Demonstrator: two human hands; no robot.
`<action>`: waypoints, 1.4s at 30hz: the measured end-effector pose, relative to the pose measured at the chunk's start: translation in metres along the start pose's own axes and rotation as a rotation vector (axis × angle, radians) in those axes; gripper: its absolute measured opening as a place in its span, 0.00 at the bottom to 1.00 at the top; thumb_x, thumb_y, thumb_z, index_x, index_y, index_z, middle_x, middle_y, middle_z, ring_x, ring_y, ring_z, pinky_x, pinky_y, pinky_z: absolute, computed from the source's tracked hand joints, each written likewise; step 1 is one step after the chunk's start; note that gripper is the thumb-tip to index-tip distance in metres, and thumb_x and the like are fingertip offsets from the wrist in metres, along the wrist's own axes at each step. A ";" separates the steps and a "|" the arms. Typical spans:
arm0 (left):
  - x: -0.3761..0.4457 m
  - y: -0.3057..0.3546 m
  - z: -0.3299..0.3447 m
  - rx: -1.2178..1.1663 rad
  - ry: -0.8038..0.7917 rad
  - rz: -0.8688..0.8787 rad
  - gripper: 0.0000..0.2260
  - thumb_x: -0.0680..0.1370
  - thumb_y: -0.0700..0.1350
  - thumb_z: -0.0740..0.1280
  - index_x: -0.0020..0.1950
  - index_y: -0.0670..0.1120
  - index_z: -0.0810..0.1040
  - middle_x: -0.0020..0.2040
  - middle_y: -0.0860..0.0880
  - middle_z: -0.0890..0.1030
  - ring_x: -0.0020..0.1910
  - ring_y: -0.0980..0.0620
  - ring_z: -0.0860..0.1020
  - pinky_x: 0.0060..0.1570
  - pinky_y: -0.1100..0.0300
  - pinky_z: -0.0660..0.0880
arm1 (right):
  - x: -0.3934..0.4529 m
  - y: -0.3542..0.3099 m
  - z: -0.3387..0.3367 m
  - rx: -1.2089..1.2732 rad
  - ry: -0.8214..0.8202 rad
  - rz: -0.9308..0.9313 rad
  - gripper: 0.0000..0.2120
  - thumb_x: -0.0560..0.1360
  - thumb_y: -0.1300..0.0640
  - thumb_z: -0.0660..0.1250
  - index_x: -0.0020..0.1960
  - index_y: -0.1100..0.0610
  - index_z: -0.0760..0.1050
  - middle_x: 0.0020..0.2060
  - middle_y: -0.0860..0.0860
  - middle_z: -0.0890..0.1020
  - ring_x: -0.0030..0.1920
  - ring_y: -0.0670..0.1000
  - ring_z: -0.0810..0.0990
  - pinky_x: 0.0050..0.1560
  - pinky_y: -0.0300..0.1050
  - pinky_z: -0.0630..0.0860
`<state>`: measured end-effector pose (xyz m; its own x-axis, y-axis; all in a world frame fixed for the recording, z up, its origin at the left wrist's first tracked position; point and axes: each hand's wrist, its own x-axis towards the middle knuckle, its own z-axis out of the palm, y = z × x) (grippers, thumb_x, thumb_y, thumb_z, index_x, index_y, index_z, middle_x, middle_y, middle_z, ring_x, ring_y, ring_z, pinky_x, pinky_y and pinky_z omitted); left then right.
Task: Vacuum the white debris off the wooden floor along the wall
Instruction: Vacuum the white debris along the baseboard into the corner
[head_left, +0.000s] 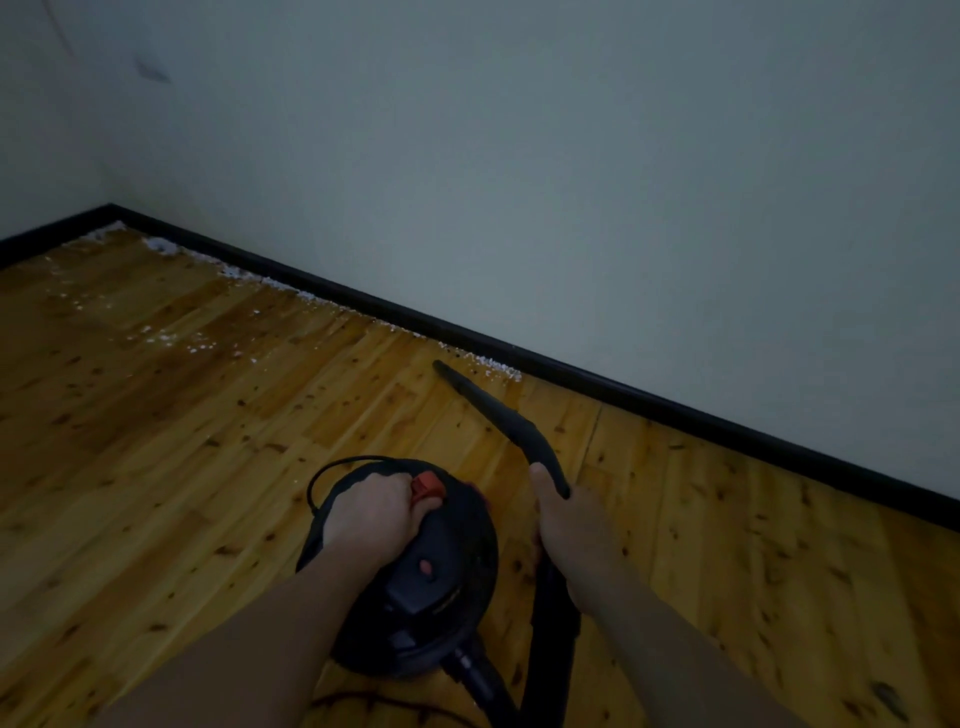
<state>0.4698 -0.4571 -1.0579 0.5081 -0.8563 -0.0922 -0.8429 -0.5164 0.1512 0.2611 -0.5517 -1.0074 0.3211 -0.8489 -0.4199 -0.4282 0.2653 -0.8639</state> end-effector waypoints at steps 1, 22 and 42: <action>0.000 0.001 -0.001 0.004 -0.003 -0.003 0.21 0.81 0.69 0.56 0.51 0.53 0.75 0.46 0.52 0.81 0.46 0.48 0.81 0.38 0.53 0.77 | -0.001 0.003 -0.004 -0.003 0.003 0.004 0.25 0.83 0.38 0.61 0.38 0.56 0.70 0.33 0.56 0.72 0.33 0.53 0.72 0.33 0.45 0.68; -0.001 0.007 -0.006 -0.049 0.027 -0.006 0.20 0.82 0.67 0.59 0.46 0.52 0.74 0.43 0.52 0.80 0.42 0.48 0.81 0.40 0.52 0.79 | -0.013 0.019 -0.030 0.078 0.129 0.111 0.29 0.82 0.35 0.60 0.36 0.58 0.71 0.28 0.55 0.75 0.27 0.53 0.74 0.34 0.48 0.74; -0.002 0.004 -0.006 -0.048 0.004 0.001 0.20 0.82 0.66 0.60 0.45 0.50 0.75 0.38 0.52 0.78 0.34 0.53 0.77 0.30 0.57 0.74 | -0.043 0.025 -0.010 0.111 0.295 0.089 0.25 0.82 0.37 0.63 0.40 0.57 0.73 0.31 0.56 0.75 0.31 0.55 0.76 0.36 0.52 0.76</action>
<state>0.4664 -0.4577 -1.0510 0.5079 -0.8568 -0.0886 -0.8340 -0.5149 0.1985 0.2281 -0.5127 -1.0080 0.0213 -0.9115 -0.4107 -0.3438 0.3791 -0.8591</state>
